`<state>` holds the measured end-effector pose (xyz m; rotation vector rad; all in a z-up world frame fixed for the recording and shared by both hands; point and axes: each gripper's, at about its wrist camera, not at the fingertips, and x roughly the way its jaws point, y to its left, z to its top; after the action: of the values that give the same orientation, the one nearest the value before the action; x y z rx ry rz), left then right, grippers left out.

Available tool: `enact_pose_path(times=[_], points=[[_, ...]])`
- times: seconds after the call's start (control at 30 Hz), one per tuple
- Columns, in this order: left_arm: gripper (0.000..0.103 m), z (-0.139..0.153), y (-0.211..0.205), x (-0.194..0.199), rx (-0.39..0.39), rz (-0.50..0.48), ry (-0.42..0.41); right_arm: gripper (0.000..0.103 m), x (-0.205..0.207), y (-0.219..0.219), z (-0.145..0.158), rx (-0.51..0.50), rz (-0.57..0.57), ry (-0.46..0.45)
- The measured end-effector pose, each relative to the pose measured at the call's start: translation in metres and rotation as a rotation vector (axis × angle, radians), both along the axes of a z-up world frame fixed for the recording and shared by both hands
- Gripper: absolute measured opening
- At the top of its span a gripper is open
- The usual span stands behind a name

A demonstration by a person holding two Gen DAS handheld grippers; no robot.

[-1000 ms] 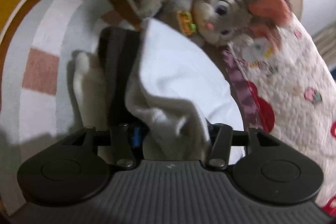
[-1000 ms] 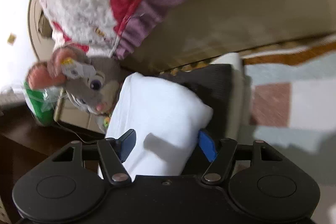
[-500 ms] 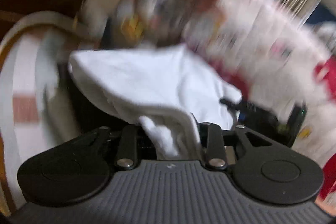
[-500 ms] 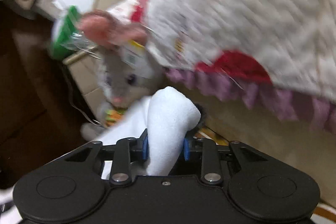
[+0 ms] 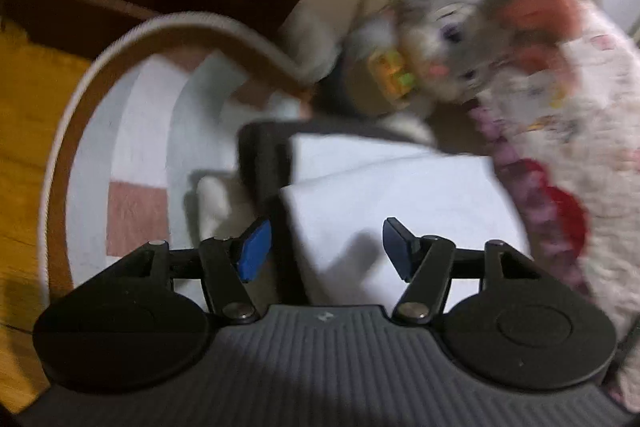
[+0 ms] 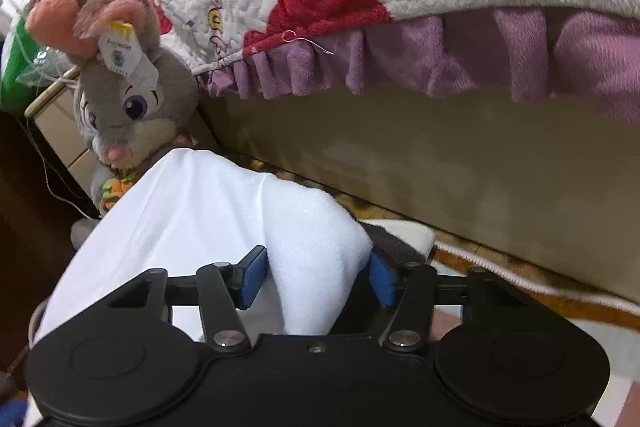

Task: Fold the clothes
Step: 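Lower the shirt onto the clothes stack and open both grippers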

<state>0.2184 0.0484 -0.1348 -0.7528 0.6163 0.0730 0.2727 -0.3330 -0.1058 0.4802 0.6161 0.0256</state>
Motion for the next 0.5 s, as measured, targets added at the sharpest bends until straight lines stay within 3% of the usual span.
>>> enact_pose_path(times=[0.03,0.07,0.1,0.17,0.23,0.27,0.37,0.5], points=[[0.060,-0.008,0.000,0.009,-0.010,0.001,0.011,0.061,0.000,0.000,-0.002,0.022,-0.008,0.006],[0.047,-0.007,-0.001,0.013,0.012,-0.005,-0.002,0.061,0.001,-0.001,-0.003,0.055,-0.014,0.014],[0.017,0.002,-0.004,0.013,0.068,-0.018,-0.040,0.061,0.001,-0.001,-0.003,0.063,-0.010,0.010],[0.013,0.021,-0.010,0.011,0.180,-0.044,-0.116,0.061,0.000,-0.001,-0.004,0.071,-0.001,0.000],[0.012,0.040,-0.016,0.009,0.292,-0.071,-0.192,0.045,0.000,-0.001,-0.005,0.079,0.009,-0.010],[0.012,0.047,-0.015,0.009,0.314,-0.077,-0.227,0.041,-0.002,0.001,-0.003,0.056,0.030,-0.032],[0.012,0.048,-0.003,0.015,0.271,-0.057,-0.242,0.039,-0.006,0.008,-0.006,-0.019,0.072,-0.061],[0.012,0.024,0.000,0.029,0.258,-0.026,-0.132,0.039,-0.009,0.019,-0.011,-0.116,0.081,-0.056]])
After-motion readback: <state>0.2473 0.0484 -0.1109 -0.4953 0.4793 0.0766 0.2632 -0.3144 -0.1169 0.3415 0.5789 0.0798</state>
